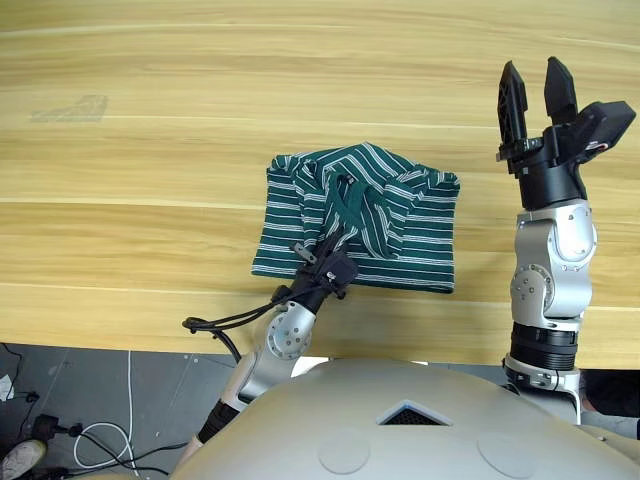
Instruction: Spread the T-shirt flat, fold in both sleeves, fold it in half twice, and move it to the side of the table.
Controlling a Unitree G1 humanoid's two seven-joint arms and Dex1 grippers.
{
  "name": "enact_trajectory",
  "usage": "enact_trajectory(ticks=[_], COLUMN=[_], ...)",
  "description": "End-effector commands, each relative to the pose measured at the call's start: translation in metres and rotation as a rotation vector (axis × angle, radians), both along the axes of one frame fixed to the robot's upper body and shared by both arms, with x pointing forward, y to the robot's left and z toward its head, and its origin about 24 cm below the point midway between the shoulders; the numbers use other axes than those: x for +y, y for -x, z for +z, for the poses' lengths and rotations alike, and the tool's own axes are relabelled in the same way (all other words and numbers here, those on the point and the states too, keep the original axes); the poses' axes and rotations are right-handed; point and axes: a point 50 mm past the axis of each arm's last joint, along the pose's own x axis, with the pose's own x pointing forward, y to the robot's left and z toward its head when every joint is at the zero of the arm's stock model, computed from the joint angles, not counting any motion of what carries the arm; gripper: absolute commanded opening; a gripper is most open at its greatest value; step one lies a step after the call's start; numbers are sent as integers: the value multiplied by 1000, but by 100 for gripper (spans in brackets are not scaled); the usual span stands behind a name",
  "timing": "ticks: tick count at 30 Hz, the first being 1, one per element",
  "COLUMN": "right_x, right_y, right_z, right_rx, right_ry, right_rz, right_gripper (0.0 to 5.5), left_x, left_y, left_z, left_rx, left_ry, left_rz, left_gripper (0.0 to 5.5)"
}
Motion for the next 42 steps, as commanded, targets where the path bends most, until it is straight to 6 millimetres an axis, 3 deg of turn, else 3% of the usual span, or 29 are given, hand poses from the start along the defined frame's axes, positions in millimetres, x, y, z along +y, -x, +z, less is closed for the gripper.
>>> enact_trajectory(ticks=[1,6,11,15,25,34,42], right_x=[1,8,20,32,50,36,50], right_y=[1,5,19,36,50,41,50], right_z=[-2,-11,-18,-28,-67,-84,-88], right_rx=[6,69,155,270,524,528,546], right_ry=[20,53,35,22,14,87,51], right_rz=[7,101,295,489,574,474,526], right_gripper=[292,292,292,292,292,292,292], left_x=[2,11,28,29,25,27,33], left_y=[-2,-11,-22,-26,-25,-24,-28], left_z=[0,16,38,57,52,46,42], left_rx=[-18,-78,-159,-247,-233,-221,-231], left_ry=[-17,15,41,95,84,67,34], left_rz=[4,32,79,52,16,32,45], left_gripper=[3,3,3,3,3,3,3])
